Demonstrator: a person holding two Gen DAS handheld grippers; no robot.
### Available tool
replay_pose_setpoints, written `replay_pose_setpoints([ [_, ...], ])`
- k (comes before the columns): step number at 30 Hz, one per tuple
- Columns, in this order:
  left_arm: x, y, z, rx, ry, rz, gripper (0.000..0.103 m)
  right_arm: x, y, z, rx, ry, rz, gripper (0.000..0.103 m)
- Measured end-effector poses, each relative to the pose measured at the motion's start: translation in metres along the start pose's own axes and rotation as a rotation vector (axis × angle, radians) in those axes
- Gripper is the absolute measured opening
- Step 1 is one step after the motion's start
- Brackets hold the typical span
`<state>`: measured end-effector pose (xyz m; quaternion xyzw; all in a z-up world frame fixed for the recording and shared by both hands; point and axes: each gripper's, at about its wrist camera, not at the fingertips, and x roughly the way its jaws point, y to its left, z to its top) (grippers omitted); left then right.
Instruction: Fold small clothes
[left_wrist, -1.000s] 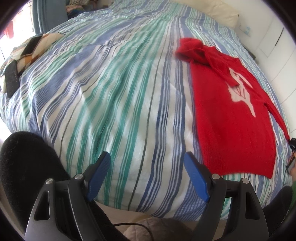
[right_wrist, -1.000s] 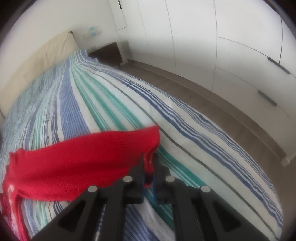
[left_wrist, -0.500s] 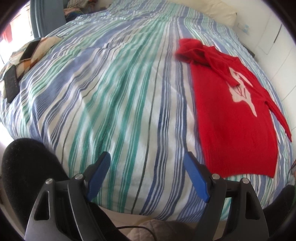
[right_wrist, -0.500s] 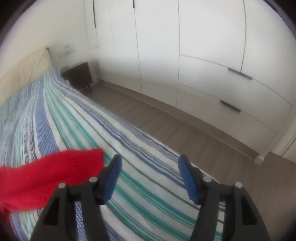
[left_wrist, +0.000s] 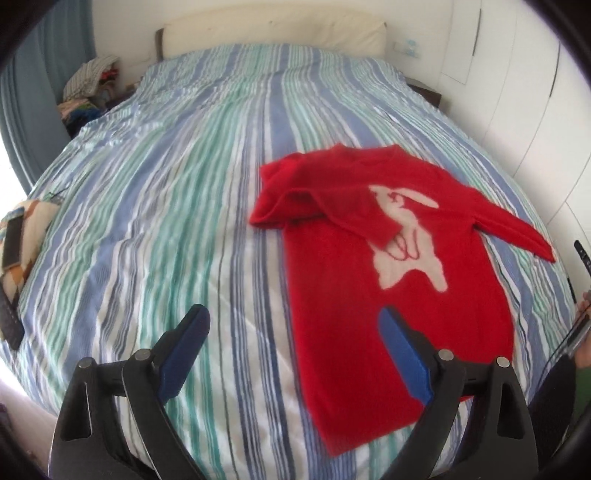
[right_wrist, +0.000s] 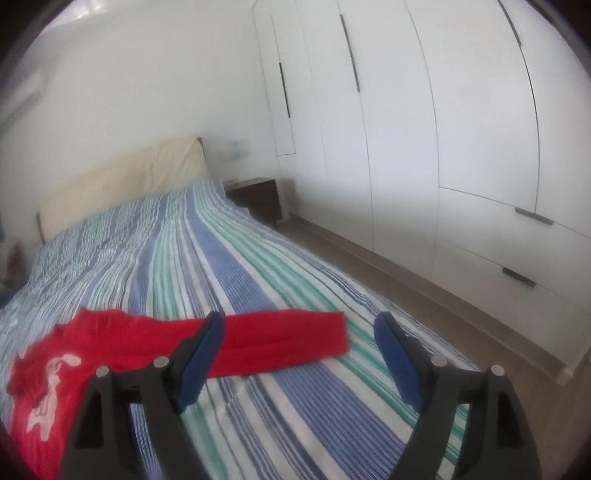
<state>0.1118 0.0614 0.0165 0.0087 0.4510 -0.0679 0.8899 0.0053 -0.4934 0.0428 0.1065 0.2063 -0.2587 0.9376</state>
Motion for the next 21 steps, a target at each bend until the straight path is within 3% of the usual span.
replay_pose_setpoints([
  [3,0.013,-0.012,0.024,0.012,-0.003,-0.029,0.094,0.008,0.011,-0.002,-0.028,0.002,0.02,0.082],
  [7,0.052,-0.046,0.045,0.077,0.07,-0.044,0.094,0.024,0.012,-0.009,-0.011,0.07,0.054,0.082],
  [11,0.099,-0.102,0.048,0.283,0.105,-0.031,0.094,0.029,0.006,-0.017,0.01,0.121,0.082,0.082],
  [14,0.138,-0.129,0.049,0.418,0.141,-0.016,0.082,0.029,0.002,-0.018,0.029,0.129,0.086,0.082],
  [19,0.195,-0.132,0.053,0.435,0.241,-0.007,0.074,0.029,0.004,-0.019,0.02,0.137,0.096,0.082],
  [21,0.206,-0.132,0.053,0.43,0.247,-0.021,0.068,0.029,0.007,-0.019,0.005,0.139,0.102,0.082],
])
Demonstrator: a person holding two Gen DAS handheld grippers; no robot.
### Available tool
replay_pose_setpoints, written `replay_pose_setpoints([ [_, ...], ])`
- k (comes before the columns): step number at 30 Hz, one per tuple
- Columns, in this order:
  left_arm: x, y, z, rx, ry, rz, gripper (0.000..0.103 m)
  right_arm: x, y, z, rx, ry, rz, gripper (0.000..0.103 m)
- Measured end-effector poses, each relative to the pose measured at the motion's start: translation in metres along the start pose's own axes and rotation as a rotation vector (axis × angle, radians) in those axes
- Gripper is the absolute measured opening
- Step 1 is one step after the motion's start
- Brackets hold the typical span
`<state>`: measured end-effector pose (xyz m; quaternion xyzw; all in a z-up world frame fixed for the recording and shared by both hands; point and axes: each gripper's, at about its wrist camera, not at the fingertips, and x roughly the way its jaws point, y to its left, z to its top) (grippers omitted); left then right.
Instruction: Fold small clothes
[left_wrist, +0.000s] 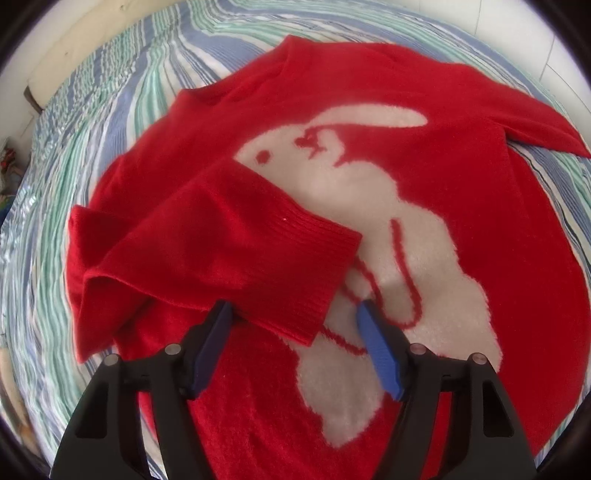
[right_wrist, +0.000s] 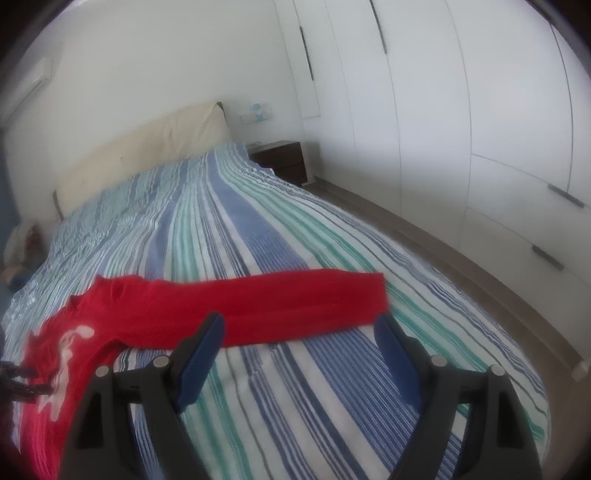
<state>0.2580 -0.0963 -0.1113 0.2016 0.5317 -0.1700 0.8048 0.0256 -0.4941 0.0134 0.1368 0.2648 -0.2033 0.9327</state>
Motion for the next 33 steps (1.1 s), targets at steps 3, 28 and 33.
replay_pose_setpoints([
  [3,-0.004,0.019,0.004,-0.135,-0.022,-0.033,0.011,0.001,0.006,0.0,-0.017,0.0,0.01,0.082],
  [28,-0.085,0.351,-0.267,-1.387,-0.262,-0.181,0.002,0.012,0.05,-0.017,-0.208,0.036,-0.022,0.082],
  [33,-0.104,0.355,-0.259,-1.279,-0.257,-0.039,0.002,0.017,0.059,-0.021,-0.247,0.055,-0.004,0.082],
])
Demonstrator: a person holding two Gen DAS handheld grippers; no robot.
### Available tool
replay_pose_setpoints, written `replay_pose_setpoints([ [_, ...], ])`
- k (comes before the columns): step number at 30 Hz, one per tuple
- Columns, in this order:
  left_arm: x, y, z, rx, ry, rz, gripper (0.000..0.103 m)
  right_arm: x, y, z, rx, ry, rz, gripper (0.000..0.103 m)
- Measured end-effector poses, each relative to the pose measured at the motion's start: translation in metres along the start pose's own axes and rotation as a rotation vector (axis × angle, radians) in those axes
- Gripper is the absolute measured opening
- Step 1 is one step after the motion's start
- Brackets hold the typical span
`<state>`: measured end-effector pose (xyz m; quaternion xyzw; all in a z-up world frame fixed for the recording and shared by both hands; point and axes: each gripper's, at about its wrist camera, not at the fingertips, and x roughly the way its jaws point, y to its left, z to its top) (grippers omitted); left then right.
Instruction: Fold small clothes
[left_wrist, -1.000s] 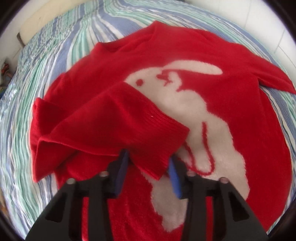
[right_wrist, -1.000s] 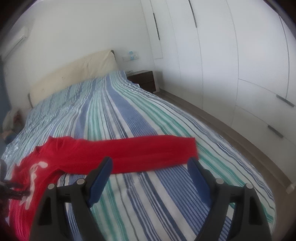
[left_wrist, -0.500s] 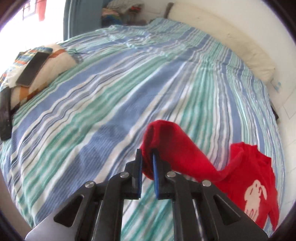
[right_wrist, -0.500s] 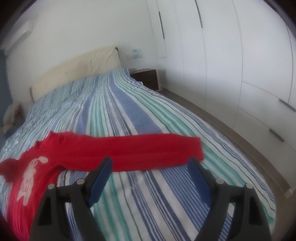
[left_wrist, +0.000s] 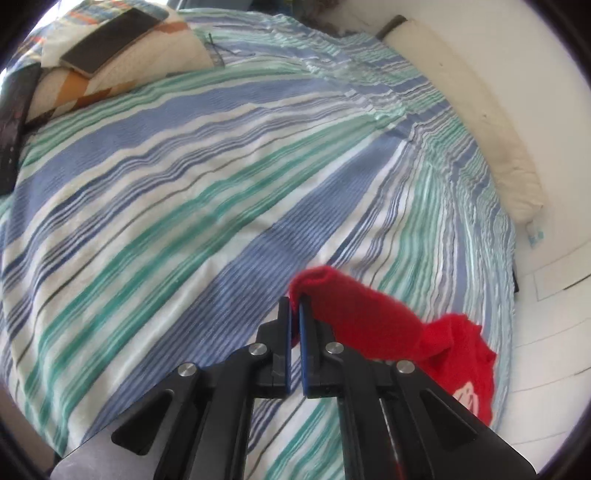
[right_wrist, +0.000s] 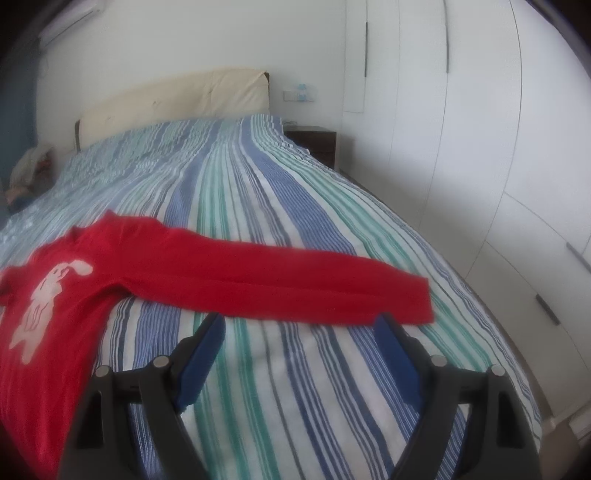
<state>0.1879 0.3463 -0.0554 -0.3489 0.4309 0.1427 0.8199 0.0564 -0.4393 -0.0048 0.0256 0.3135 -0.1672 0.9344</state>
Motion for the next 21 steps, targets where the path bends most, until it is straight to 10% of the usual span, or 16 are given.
replay_pose_setpoints([
  [7,-0.018,0.014,0.016,-0.014,-0.007,-0.057,0.001,0.006,-0.001,-0.003,0.015,0.034,0.016,0.082],
  [14,0.037,0.047,0.012,-0.027,0.096,0.135,0.001,0.01,-0.006,-0.003,0.052,0.051,0.024,0.082],
  [21,0.049,0.059,0.008,-0.037,0.066,0.154,0.002,0.009,-0.006,-0.006,0.044,0.053,0.015,0.082],
])
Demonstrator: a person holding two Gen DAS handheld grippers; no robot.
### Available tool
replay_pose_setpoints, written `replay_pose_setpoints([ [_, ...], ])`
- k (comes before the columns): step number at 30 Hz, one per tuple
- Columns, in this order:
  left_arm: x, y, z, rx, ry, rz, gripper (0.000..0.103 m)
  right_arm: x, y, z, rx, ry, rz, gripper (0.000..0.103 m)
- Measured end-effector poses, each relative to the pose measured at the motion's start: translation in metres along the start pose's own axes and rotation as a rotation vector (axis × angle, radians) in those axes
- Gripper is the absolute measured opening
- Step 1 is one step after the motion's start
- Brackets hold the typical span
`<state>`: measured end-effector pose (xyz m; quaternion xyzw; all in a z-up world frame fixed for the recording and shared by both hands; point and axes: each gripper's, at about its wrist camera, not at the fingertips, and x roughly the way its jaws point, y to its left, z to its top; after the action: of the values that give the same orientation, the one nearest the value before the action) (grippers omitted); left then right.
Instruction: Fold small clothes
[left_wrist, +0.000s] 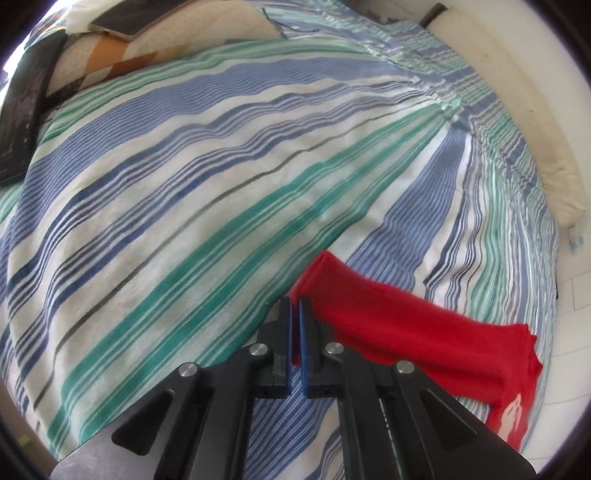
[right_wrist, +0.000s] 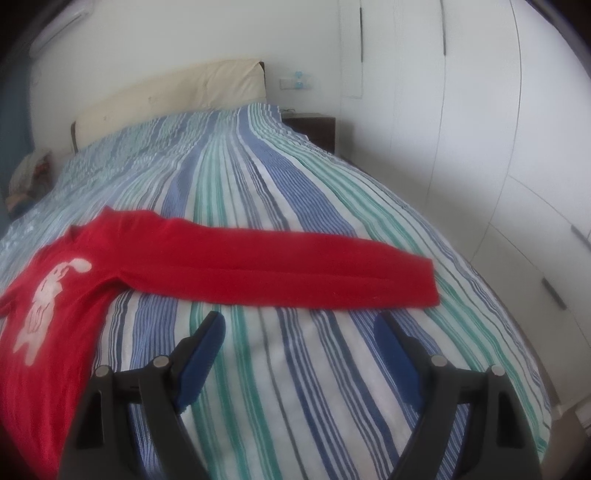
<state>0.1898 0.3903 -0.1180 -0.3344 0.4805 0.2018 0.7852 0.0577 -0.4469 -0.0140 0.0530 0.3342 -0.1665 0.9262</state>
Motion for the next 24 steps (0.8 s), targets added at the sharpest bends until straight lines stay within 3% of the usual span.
replay_pose_setpoints([
  [3,-0.002,-0.015,-0.005,0.124,0.049,0.015,0.013,0.001,-0.001,0.0,0.008,0.005,0.006,0.082],
  [5,-0.016,-0.017,-0.007,0.159,0.028,0.014,0.046,0.001,0.0,0.0,0.005,0.002,0.008,0.082],
  [6,-0.026,-0.016,-0.006,0.161,-0.009,0.018,0.072,0.001,0.001,0.0,0.001,0.001,0.008,0.082],
  [7,-0.036,-0.017,-0.004,0.168,-0.058,0.022,0.081,0.002,0.002,0.001,-0.003,0.001,0.007,0.082],
  [10,-0.043,-0.025,0.009,0.236,-0.119,0.037,0.086,0.005,0.005,0.0,-0.013,0.011,0.006,0.082],
  [12,-0.023,-0.03,0.019,0.275,-0.037,0.004,0.087,0.008,0.007,0.001,-0.019,0.019,0.004,0.082],
  [14,0.003,-0.034,0.022,0.282,0.036,-0.01,0.085,0.009,0.011,0.0,-0.029,0.022,0.003,0.082],
  [16,0.015,-0.037,0.019,0.305,0.054,-0.036,0.07,0.009,0.015,-0.001,-0.044,0.02,-0.004,0.082],
  [17,0.017,-0.041,0.015,0.341,0.056,-0.064,0.031,0.009,0.017,-0.001,-0.055,0.018,-0.011,0.082],
  [18,0.019,-0.044,0.013,0.374,0.057,-0.057,0.005,0.008,0.019,-0.002,-0.066,0.014,-0.019,0.082],
  [20,0.013,-0.047,0.013,0.389,-0.008,0.025,0.002,0.007,0.022,-0.004,-0.085,0.009,-0.031,0.082],
  [24,0.011,-0.021,0.034,0.206,-0.041,0.044,0.001,0.011,0.025,-0.004,-0.101,0.021,-0.035,0.082],
])
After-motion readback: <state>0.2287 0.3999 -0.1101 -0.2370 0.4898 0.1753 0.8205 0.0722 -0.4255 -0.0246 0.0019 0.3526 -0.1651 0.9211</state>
